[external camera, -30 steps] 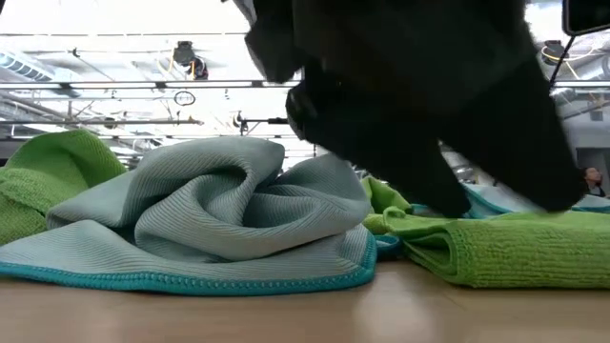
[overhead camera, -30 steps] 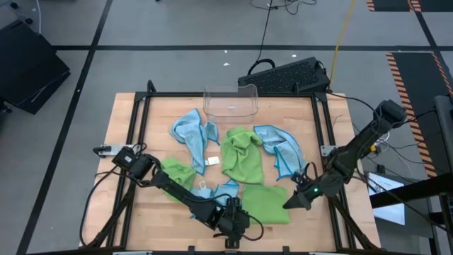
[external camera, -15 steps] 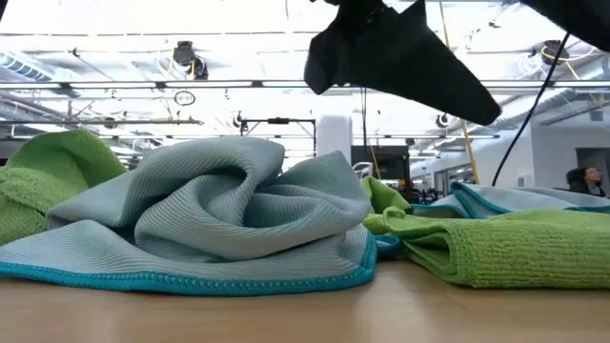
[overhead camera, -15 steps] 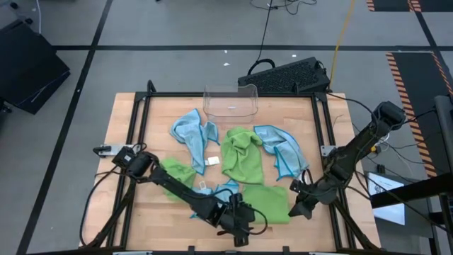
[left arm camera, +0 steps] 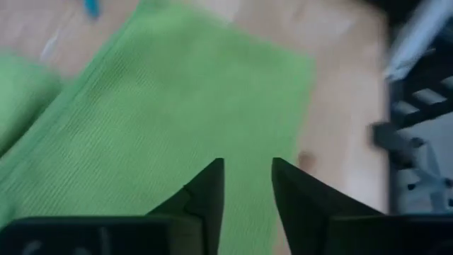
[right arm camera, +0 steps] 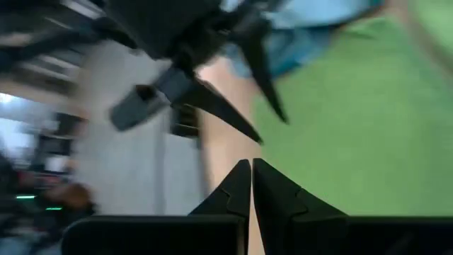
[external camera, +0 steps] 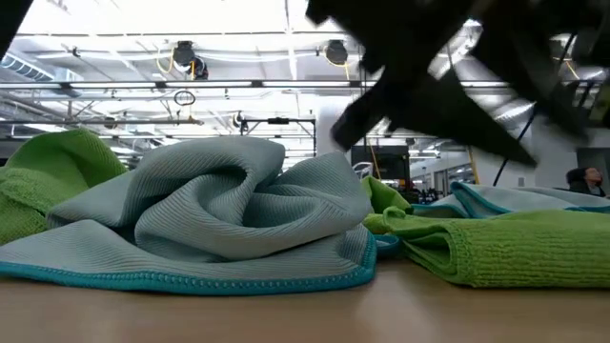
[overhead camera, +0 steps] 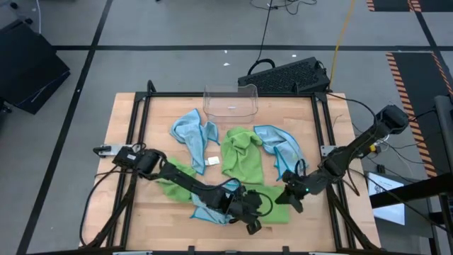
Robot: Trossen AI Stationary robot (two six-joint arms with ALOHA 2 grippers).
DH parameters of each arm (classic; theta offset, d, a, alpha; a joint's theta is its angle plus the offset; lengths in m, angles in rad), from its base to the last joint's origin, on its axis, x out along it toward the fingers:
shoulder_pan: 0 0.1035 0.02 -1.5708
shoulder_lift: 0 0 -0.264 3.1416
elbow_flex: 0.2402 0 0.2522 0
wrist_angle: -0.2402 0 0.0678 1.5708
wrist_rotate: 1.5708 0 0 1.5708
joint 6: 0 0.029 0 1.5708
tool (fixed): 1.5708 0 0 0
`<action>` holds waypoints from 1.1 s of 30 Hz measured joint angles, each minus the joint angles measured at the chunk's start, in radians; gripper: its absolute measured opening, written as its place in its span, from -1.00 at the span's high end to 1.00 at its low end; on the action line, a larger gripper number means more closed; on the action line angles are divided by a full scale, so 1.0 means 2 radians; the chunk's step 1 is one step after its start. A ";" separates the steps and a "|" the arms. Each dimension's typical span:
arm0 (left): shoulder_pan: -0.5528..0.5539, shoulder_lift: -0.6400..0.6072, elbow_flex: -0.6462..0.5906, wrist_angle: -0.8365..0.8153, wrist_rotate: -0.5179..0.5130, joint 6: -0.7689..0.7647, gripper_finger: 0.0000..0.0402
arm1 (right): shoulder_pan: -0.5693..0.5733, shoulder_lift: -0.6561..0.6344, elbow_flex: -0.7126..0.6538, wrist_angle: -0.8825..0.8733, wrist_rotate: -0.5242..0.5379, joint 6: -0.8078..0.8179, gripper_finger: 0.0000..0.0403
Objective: Fold microfiber towels
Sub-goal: Fold the bottom right green microfiber cloth
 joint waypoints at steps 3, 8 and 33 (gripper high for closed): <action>0.007 0.009 0.001 0.009 0.002 -0.041 0.56 | -0.030 0.012 -0.001 -0.079 -0.037 0.006 0.96; 0.011 0.020 0.001 0.008 0.003 -0.072 0.71 | -0.051 0.039 -0.001 -0.131 -0.110 0.013 1.00; 0.038 0.035 0.002 -0.032 0.028 0.108 0.83 | 0.078 0.187 0.000 0.035 -0.103 0.293 1.00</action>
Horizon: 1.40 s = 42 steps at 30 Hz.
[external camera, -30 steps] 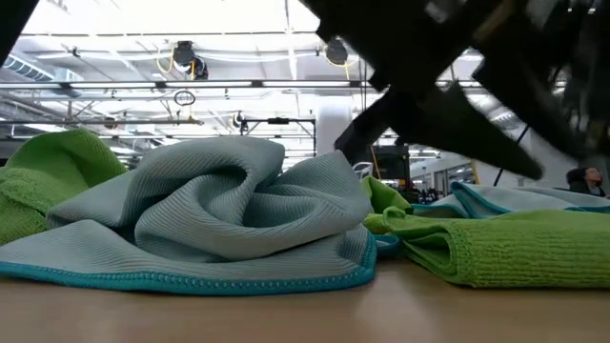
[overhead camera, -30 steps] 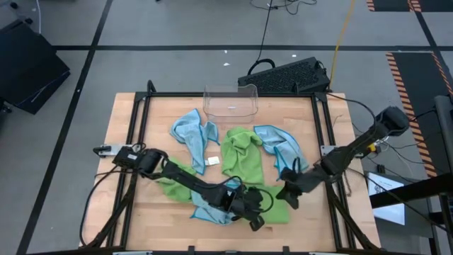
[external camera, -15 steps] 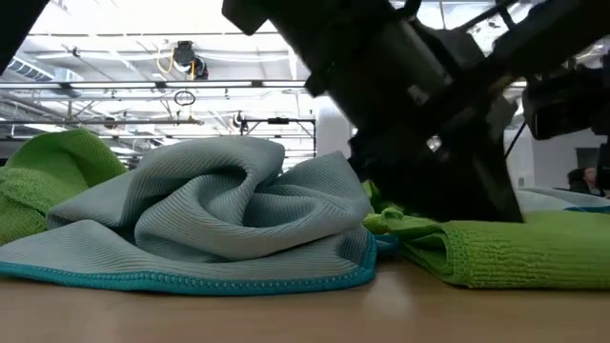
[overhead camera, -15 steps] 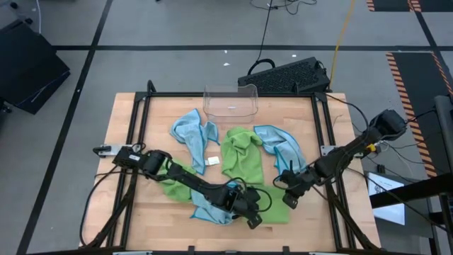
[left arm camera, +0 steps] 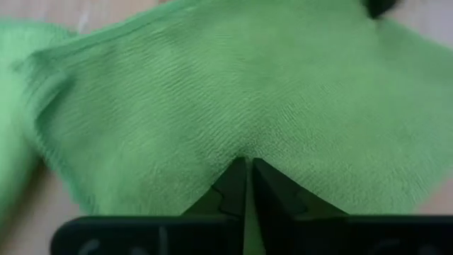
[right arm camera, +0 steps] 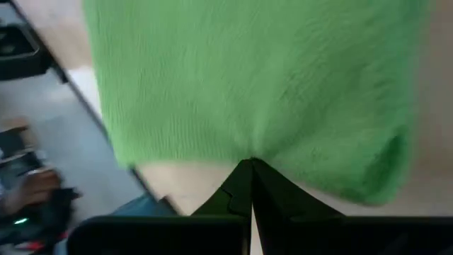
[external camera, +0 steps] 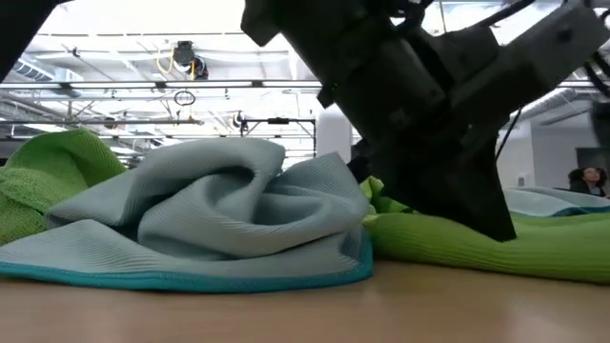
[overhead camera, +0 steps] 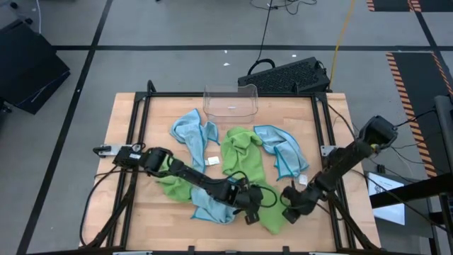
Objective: Fold microfiber towels
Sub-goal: Fold the bottom right green microfiber cloth
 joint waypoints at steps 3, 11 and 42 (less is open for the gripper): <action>0.012 0.000 0.000 0.014 0.000 0.043 0.79 | 0.020 0.014 0.000 0.041 0.003 0.033 1.00; 0.038 -0.005 0.005 0.047 0.057 0.096 0.77 | 0.031 -0.012 0.000 0.021 0.040 0.045 1.00; -0.088 -0.028 0.007 0.172 -0.013 0.136 -0.19 | 0.021 -0.214 -0.001 -0.262 0.039 -0.076 1.00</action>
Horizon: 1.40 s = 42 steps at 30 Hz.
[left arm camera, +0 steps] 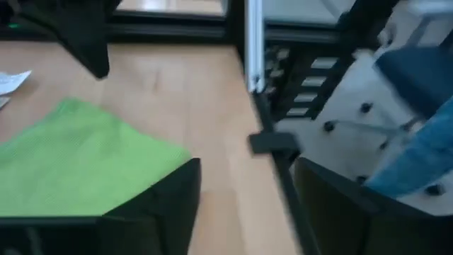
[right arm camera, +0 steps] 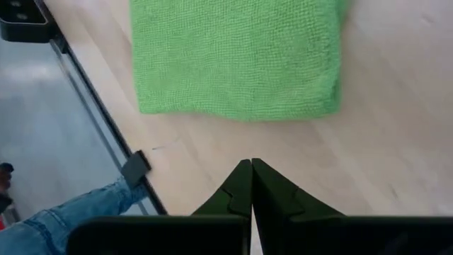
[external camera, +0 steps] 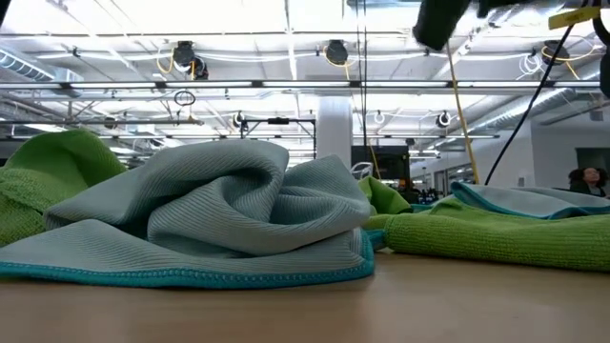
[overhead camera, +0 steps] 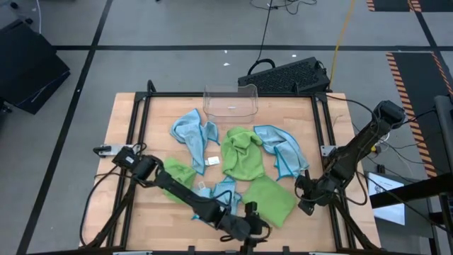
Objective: Fold microfiber towels
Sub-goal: Fold the bottom right green microfiber cloth
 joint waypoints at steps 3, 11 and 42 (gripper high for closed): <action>0.010 0.018 -0.001 0.025 -0.005 0.030 -0.25 | 0.000 0.000 0.000 -0.002 0.000 -0.004 1.00; 0.052 0.049 -0.001 0.074 0.062 0.078 -0.26 | 0.000 -0.002 0.000 -0.003 -0.021 0.021 1.00; 0.076 0.009 0.000 -0.102 0.000 -0.228 0.13 | -0.070 0.094 0.001 0.038 0.010 0.005 1.00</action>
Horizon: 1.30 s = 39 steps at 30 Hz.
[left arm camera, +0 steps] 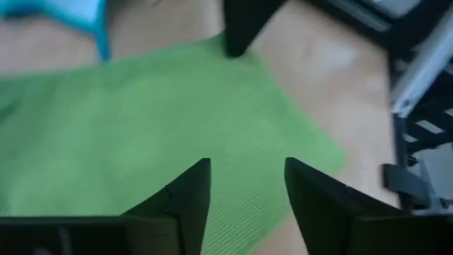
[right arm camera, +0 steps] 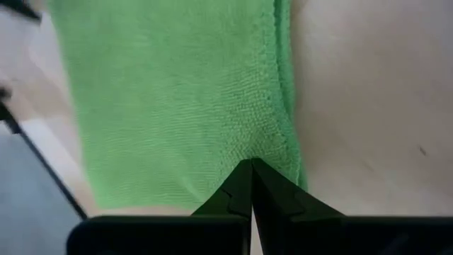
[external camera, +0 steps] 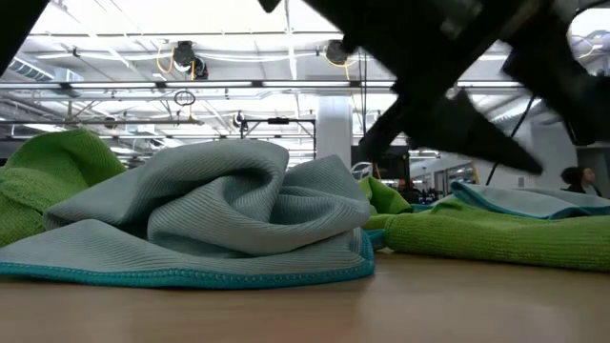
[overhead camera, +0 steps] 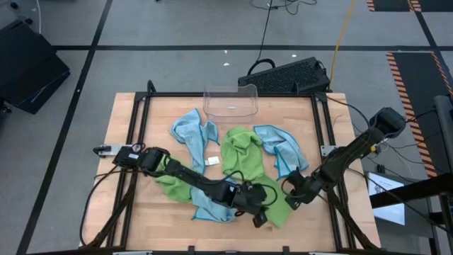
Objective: Fold microfiber towels
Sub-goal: Fold the bottom right green microfiber cloth
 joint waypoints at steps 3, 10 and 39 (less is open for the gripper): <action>0.007 0.003 0.000 -0.056 0.014 -0.035 0.30 | 0.000 0.023 0.000 -0.002 -0.010 0.001 1.00; 0.030 0.006 -0.016 -0.092 -0.001 0.005 0.65 | 0.018 0.077 0.002 0.072 -0.021 0.048 1.00; -0.004 -0.063 -0.033 -0.028 0.083 0.195 0.76 | 0.036 -0.044 0.020 0.073 0.017 0.040 1.00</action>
